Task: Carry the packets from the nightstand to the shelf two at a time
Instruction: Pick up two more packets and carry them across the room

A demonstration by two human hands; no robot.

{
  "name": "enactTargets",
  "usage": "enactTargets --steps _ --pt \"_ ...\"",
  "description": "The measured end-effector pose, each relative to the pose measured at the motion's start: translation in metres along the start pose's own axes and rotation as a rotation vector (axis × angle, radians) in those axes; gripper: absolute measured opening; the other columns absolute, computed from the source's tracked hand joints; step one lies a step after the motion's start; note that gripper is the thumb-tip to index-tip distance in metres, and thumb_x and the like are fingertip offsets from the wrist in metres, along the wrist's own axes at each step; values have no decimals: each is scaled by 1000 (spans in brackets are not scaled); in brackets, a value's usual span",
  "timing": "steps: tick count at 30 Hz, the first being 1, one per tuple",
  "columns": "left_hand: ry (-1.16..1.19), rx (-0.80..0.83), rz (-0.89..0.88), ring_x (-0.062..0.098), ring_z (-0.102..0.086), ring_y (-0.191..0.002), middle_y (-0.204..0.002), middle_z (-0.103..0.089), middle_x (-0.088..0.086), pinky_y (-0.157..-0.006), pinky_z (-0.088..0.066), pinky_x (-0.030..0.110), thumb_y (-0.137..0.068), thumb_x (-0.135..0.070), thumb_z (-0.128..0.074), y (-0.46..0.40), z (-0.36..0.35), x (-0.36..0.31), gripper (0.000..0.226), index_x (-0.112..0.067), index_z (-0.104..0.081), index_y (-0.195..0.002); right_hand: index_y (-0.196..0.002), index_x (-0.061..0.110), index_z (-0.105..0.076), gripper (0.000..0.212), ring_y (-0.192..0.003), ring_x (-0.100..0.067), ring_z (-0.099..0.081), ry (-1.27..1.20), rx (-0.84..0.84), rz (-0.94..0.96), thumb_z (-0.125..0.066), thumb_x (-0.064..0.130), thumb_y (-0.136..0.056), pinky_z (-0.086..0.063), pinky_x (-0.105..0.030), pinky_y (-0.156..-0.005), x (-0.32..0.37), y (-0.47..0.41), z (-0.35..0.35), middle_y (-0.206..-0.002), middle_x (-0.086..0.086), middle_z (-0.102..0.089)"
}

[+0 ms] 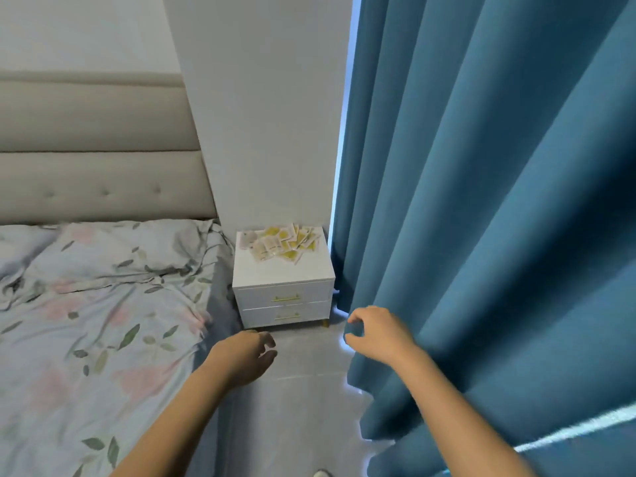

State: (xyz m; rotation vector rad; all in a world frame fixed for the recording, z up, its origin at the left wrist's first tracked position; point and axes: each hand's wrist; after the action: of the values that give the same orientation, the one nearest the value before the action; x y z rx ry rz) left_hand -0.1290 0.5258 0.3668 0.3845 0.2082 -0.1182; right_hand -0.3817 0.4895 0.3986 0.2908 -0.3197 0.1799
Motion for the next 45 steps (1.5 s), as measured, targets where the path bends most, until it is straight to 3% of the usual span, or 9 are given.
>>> enactTargets --steps 4,12,20,25,31,36,38,41,45 --pt "59 -9 125 20 -60 -108 -120 -63 -1 -87 -50 33 -97 -42 -39 -56 29 28 35 -21 -59 -117 -116 28 -62 33 -105 -16 -59 31 53 73 -55 37 -85 -47 -28 -75 16 -102 25 -119 8 -63" --pt "140 -8 250 20 -57 -115 -125 -60 -1 -91 -47 32 -98 -41 -39 -170 72 114 35 -25 -57 -123 -126 30 -57 41 -117 -14 -55 32 143 179 -56 37 -86 -51 -32 -89 60 -281 31 -129 9 -60" --pt "216 34 275 22 -59 -113 -124 -63 0 -90 -49 34 -96 -43 -42 -332 102 221 36 -25 -57 -123 -129 30 -54 43 -115 -15 -56 20 233 111 -56 39 -87 -46 -28 -83 98 -458 -2 -129 8 -59" --pt "284 80 317 21 -58 -115 -123 -64 -1 -92 -48 35 -96 -37 -43 -401 111 270 35 -23 -58 -125 -122 28 -59 35 -105 -16 -59 -78 206 54 -59 36 -88 -50 -30 -83 112 -549 -21 -116 10 -64" --pt "559 143 369 13 -63 -102 -115 -68 -3 -89 -49 26 -92 -31 -56 -463 57 310 31 -20 -65 -120 -111 25 -64 27 -91 -14 -63 -318 194 -103 -67 30 -85 -53 -34 -81 104 -626 -100 -96 9 -67" --pt "906 58 515 3 -61 -80 -106 -68 -5 -80 -48 14 -92 -22 -59 -520 -16 322 26 -20 -65 -117 -109 22 -65 29 -95 -21 -67 -731 174 -537 -74 29 -82 -54 -43 -92 87 -691 -195 -96 1 -70" --pt "1030 5 591 -4 -59 -77 -103 -67 -8 -68 -41 2 -94 -18 -56 -541 -42 318 23 -19 -66 -114 -117 15 -62 39 -94 -20 -64 -747 182 -553 -75 26 -82 -53 -38 -89 86 -715 -231 -96 1 -68" --pt "1180 -55 668 -6 -58 -80 -104 -67 -12 -67 -41 1 -95 -14 -53 -564 -71 311 22 -20 -67 -111 -125 8 -57 48 -104 -17 -58 -691 196 -476 -75 21 -82 -45 -27 -85 96 -751 -280 -114 -3 -63" --pt "1295 -114 726 -10 -57 -81 -101 -65 -16 -67 -40 2 -94 -10 -52 -587 -101 313 23 -22 -67 -107 -129 4 -50 66 -123 -32 -49 -470 83 -357 -79 30 -76 -42 -40 -102 107 -796 -337 -130 -13 -53"
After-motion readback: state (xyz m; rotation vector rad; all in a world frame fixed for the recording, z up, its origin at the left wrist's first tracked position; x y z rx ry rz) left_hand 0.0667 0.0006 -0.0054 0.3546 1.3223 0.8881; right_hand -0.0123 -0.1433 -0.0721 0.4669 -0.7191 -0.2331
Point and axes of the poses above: each hand's wrist, its own y-axis away from the middle knuckle, its own z-axis out of the back of the hand, x = y × z
